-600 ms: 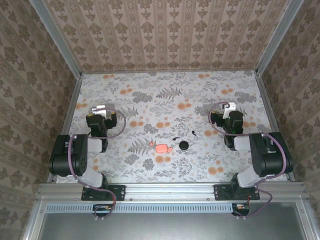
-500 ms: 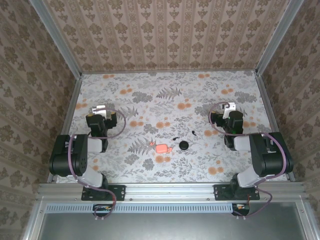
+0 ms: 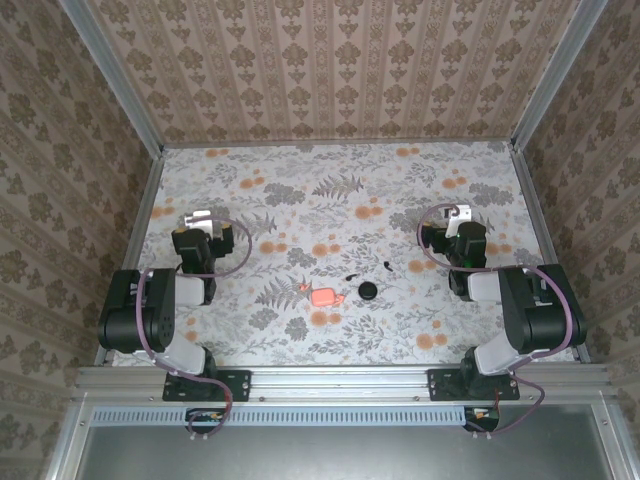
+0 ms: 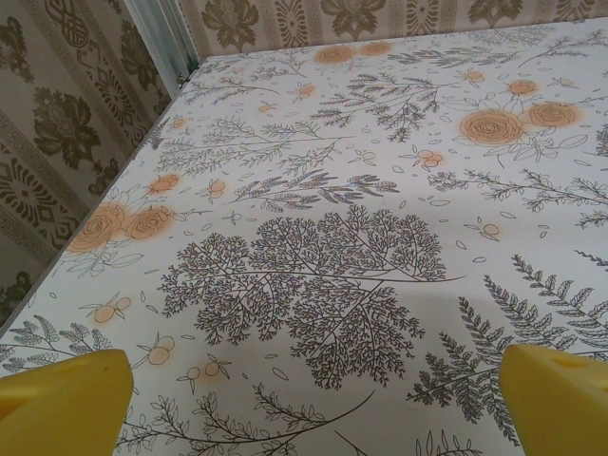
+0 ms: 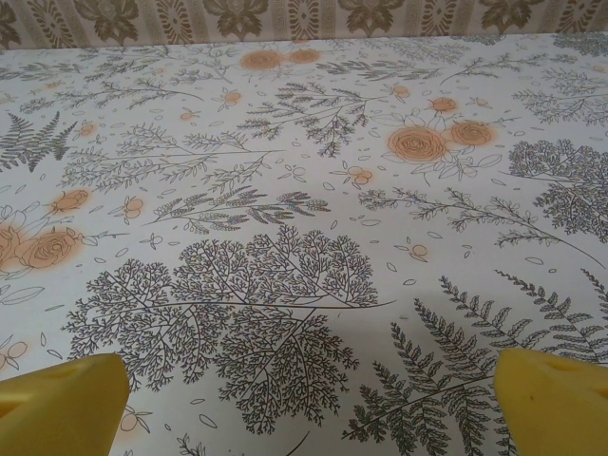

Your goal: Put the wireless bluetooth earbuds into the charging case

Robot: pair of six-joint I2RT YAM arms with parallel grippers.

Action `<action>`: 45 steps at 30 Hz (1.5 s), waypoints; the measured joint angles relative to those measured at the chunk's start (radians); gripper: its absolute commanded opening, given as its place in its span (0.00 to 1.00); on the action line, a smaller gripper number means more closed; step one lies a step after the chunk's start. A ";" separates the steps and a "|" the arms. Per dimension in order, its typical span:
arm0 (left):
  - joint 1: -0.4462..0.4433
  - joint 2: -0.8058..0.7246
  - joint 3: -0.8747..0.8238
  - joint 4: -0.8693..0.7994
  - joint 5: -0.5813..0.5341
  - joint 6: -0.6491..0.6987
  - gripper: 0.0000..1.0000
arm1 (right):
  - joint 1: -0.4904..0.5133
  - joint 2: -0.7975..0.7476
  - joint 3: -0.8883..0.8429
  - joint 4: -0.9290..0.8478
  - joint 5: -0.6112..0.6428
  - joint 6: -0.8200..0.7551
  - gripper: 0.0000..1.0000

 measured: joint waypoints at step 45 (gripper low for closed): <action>-0.453 -0.323 0.370 -1.218 0.079 -0.308 0.83 | 0.528 -0.144 0.684 -1.614 -0.082 0.218 0.91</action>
